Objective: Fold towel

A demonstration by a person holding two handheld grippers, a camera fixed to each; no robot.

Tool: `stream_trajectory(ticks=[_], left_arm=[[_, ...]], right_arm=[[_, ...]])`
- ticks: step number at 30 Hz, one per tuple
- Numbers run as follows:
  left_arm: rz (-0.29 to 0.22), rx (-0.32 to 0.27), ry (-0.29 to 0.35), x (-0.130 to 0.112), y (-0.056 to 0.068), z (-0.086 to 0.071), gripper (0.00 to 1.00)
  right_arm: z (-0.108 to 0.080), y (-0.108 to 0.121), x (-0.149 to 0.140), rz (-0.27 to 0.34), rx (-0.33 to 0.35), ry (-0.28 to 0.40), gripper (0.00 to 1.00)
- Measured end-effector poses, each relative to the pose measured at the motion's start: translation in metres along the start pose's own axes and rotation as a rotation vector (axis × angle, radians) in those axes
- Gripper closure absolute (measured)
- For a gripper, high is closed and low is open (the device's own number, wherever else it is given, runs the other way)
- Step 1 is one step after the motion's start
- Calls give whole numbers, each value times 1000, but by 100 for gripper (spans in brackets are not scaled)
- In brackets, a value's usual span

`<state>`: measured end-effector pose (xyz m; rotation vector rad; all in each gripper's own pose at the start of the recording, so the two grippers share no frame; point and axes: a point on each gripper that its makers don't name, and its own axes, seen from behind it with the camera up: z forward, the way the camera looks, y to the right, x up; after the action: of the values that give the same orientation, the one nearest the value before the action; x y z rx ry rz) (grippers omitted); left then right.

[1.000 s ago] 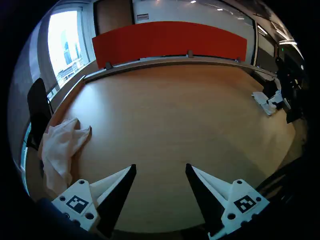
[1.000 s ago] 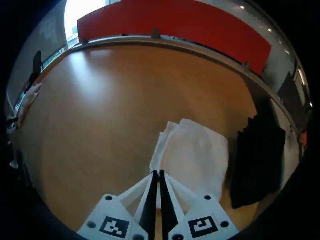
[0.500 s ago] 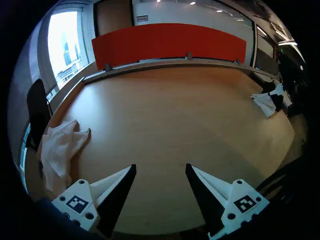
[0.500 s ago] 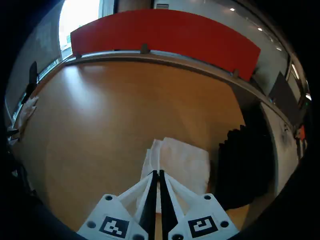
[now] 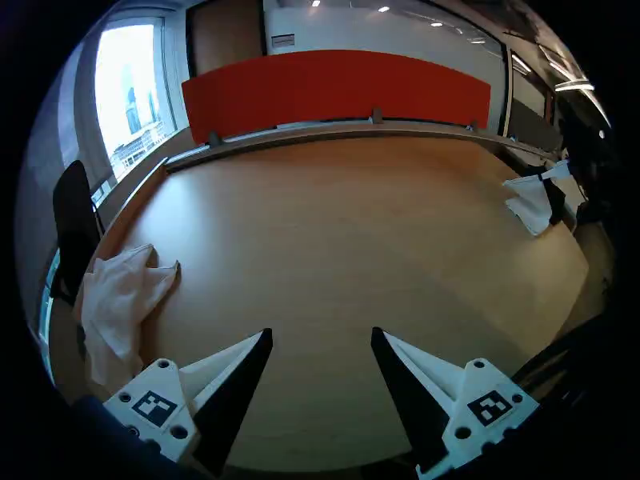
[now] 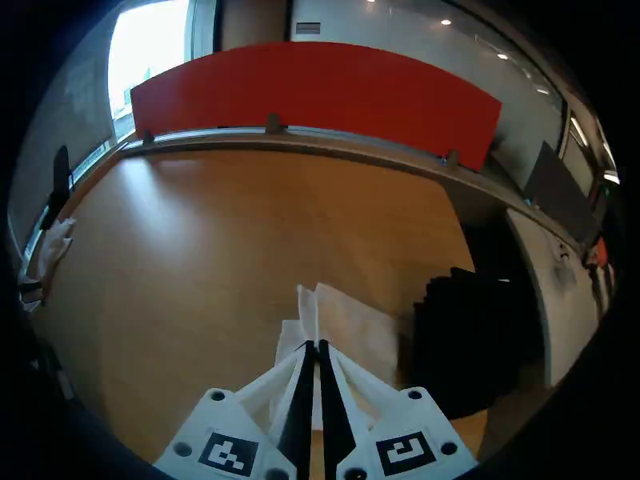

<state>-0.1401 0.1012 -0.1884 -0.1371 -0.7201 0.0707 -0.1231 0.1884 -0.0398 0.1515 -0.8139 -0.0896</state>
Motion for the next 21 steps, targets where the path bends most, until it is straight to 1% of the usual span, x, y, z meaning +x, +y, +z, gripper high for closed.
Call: stream_trajectory(ticks=[12, 21], left_arm=[[8, -3, 2, 2, 1, 0, 9], [13, -2, 0, 1, 0, 0, 9]], right_arm=[[-6, 0, -5, 6, -1, 9, 96], [-3, -4, -23, 4, -1, -6, 96]])
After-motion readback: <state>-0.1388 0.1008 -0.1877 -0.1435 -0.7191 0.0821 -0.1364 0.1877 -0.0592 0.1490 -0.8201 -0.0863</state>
